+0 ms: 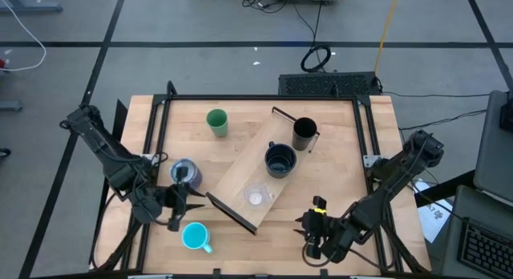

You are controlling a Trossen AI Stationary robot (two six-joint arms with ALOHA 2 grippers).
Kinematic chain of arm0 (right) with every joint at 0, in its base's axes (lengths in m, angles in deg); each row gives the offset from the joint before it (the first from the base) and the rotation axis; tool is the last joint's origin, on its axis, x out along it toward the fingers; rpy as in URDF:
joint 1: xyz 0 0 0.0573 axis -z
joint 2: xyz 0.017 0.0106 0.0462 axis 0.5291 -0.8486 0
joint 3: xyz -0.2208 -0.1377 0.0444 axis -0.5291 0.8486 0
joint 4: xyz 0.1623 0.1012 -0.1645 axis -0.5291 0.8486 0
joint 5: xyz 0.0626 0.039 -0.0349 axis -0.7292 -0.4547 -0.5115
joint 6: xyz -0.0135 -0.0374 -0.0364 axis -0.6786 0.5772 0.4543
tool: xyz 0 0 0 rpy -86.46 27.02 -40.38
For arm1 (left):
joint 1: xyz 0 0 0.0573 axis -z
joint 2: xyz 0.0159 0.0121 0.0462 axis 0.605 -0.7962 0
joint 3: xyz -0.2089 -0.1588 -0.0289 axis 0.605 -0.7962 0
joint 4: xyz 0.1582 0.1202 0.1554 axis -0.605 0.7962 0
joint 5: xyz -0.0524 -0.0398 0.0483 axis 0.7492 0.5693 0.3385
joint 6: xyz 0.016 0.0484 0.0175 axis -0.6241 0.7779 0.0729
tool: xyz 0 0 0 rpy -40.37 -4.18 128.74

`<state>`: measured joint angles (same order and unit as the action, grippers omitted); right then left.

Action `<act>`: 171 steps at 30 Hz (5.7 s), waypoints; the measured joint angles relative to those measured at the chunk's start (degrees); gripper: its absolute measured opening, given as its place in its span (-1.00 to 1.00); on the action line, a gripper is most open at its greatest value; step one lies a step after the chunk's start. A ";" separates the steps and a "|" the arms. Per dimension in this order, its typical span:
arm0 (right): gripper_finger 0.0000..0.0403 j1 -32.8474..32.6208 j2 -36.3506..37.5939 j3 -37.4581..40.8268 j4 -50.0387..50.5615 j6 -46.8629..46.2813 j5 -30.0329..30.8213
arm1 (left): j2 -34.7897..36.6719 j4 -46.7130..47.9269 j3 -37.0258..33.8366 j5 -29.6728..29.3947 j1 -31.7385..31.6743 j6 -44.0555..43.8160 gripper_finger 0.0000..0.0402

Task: Stack small to large cups/mugs on shelf
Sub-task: Put the light blue cup on the shelf aligned with the transparent cup

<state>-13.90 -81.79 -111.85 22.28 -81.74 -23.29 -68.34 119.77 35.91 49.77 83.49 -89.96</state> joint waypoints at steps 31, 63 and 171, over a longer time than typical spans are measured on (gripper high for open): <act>-0.36 -0.02 0.00 23.97 -46.54 13.88 12.02 | -18.82 26.40 21.57 13.21 5.53 -13.61 -0.41; -0.36 0.04 -0.02 23.95 -46.53 16.49 14.72 | -38.49 28.63 25.44 28.14 9.79 -8.53 0.10; -0.35 -0.02 -0.04 23.90 -46.51 18.57 14.61 | -33.05 53.65 62.29 16.79 -22.37 9.11 -0.97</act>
<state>-13.92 -81.84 -87.94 -24.23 -63.16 -8.67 -101.39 173.42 98.20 66.56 61.12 -80.85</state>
